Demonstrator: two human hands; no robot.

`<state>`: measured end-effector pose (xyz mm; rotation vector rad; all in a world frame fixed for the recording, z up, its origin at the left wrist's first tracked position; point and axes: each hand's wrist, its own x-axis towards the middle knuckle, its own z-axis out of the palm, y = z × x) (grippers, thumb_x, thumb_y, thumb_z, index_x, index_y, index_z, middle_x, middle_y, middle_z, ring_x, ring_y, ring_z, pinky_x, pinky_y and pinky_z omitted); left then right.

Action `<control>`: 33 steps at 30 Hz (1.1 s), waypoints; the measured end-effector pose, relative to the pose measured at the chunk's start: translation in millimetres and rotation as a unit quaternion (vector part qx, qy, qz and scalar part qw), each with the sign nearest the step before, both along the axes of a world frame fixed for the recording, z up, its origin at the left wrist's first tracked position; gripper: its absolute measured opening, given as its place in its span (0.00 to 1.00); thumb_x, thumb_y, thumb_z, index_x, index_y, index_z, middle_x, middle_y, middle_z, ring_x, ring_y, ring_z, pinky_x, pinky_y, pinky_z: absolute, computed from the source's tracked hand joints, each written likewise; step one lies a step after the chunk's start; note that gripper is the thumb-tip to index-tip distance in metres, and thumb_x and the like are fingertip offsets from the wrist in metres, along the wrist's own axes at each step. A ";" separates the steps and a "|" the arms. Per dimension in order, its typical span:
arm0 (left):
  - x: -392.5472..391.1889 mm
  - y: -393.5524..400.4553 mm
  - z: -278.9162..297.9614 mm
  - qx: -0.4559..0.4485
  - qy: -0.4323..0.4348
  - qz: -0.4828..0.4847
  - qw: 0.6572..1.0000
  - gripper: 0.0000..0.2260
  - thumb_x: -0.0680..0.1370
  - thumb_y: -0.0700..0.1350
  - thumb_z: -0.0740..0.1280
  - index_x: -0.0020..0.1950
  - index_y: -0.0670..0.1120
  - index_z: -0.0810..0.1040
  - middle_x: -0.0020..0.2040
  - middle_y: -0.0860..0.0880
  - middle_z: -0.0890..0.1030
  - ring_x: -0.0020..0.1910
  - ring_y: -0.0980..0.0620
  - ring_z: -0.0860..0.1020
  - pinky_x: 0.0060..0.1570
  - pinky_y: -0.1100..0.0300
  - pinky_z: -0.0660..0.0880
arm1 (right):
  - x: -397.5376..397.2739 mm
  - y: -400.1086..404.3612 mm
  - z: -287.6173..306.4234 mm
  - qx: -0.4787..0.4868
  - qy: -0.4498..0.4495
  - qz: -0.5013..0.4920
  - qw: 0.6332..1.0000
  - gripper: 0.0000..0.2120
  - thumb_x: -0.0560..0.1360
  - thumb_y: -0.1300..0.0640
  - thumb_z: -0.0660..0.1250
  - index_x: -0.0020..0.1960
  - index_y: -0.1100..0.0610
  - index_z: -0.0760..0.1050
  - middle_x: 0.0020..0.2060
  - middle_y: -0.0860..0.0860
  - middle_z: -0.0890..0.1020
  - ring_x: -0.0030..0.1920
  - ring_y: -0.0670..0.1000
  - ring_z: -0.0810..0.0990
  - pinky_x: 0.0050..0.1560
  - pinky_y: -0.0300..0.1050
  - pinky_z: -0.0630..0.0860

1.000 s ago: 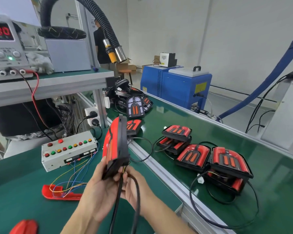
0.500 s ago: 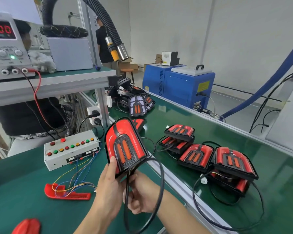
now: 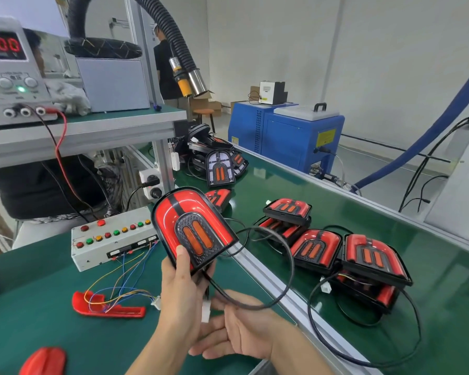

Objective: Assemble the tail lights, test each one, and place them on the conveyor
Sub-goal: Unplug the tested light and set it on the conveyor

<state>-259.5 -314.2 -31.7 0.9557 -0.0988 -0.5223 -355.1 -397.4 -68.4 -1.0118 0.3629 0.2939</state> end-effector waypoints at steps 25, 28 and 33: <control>-3.7 9.1 -22.4 0.074 -0.079 -0.180 0.978 0.17 0.83 0.49 0.61 0.60 0.38 0.82 0.57 0.36 0.84 0.50 0.44 0.78 0.55 0.49 0.73 | -31.0 -16.2 11.8 -0.211 -0.083 -0.253 0.940 0.08 0.83 0.61 0.63 0.60 0.60 0.78 0.42 0.56 0.84 0.39 0.53 0.81 0.39 0.45 0.78; -3.9 11.3 -23.1 0.073 -0.129 -0.252 0.956 0.17 0.83 0.48 0.60 0.60 0.40 0.83 0.57 0.36 0.84 0.50 0.45 0.82 0.48 0.57 0.78 | -46.2 -30.2 10.6 -0.155 -0.111 -0.179 0.965 0.22 0.75 0.66 0.68 0.68 0.59 0.72 0.53 0.59 0.85 0.50 0.61 0.85 0.46 0.50 0.82; -8.1 -0.3 -17.4 0.136 -0.228 -0.285 0.921 0.14 0.83 0.50 0.60 0.60 0.45 0.82 0.55 0.45 0.86 0.52 0.50 0.84 0.51 0.58 0.76 | -66.7 -35.8 21.9 -0.052 -0.157 -0.187 0.968 0.31 0.76 0.48 0.74 0.73 0.60 0.70 0.64 0.65 0.80 0.55 0.66 0.84 0.47 0.53 0.83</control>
